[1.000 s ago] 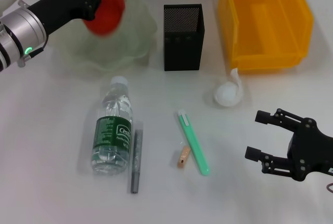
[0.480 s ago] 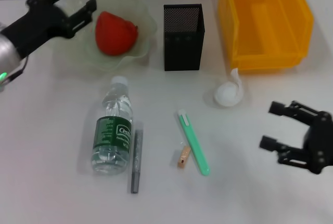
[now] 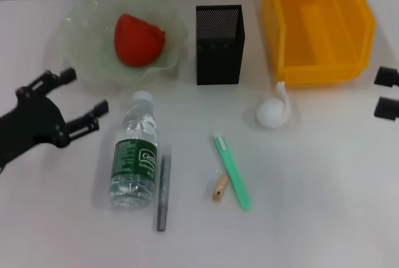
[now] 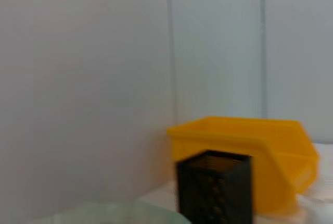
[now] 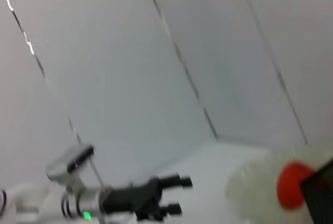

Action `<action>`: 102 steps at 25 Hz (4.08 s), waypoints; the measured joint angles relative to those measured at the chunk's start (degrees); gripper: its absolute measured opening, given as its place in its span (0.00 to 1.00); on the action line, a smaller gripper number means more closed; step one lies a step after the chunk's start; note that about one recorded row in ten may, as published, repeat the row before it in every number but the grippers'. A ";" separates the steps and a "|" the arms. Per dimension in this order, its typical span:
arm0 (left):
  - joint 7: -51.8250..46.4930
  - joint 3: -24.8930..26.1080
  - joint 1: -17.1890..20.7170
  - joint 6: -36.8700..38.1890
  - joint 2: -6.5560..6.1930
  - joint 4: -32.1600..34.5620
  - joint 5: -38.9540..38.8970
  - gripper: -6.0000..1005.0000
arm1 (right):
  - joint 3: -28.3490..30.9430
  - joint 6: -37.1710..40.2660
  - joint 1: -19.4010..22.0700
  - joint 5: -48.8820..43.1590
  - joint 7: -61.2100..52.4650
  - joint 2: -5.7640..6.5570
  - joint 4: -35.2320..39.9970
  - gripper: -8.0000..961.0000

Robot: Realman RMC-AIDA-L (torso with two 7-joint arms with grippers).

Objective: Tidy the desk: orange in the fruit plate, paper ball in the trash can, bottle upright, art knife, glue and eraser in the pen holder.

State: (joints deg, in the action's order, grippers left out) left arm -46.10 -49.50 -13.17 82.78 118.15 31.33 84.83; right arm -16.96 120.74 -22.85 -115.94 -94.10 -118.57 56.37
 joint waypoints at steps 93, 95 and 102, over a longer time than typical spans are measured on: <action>-4.31 -6.12 -3.86 5.16 0.43 0.12 5.25 0.85 | -38.92 -53.20 -16.27 -28.13 -45.26 0.71 13.41 0.69; -4.57 -6.07 -3.86 5.69 0.42 0.39 5.25 0.85 | -38.90 -53.09 -14.60 -27.30 -45.32 0.15 16.20 0.75; -6.24 -5.90 -3.88 7.15 0.47 1.48 5.25 0.85 | -42.30 -52.15 -1.34 -8.86 -36.81 -0.72 28.75 0.82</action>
State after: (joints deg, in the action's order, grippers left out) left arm -52.34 -55.39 -17.04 89.93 118.63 32.82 90.08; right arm -59.26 68.59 -24.19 -124.81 -130.91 -119.30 85.13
